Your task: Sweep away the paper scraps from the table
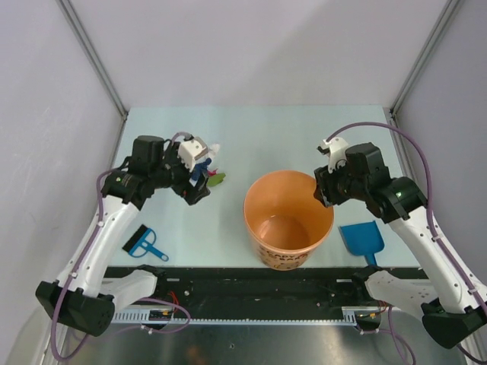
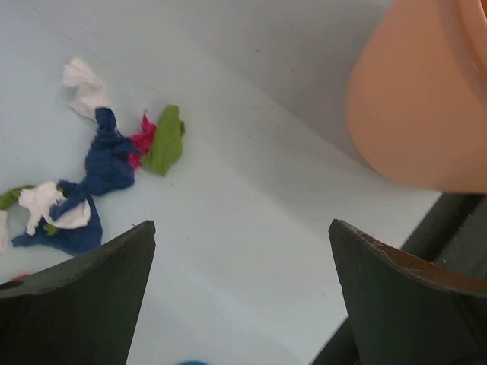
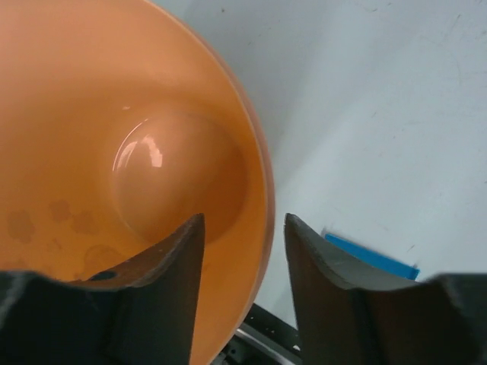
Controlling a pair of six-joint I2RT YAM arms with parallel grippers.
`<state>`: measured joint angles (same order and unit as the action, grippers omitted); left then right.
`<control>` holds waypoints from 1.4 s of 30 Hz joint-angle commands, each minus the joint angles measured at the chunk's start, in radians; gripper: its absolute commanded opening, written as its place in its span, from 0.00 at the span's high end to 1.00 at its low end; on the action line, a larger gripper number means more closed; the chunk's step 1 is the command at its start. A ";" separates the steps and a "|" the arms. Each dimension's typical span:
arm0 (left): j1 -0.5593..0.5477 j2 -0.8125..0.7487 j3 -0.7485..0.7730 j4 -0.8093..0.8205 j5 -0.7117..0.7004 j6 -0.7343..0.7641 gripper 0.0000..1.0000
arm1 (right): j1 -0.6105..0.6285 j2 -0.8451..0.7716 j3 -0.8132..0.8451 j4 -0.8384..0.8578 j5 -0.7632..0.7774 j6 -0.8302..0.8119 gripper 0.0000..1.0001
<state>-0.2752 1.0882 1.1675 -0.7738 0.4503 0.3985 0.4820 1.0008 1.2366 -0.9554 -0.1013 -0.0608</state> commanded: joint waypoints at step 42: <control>-0.018 -0.091 -0.019 -0.148 -0.170 0.105 0.00 | -0.020 0.182 0.055 0.492 0.281 0.122 0.22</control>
<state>-0.2897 1.0180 1.1568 -0.9253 0.2646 0.4805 0.4591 1.2766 1.2404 -0.4831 0.1703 0.0429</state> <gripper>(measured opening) 0.996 0.714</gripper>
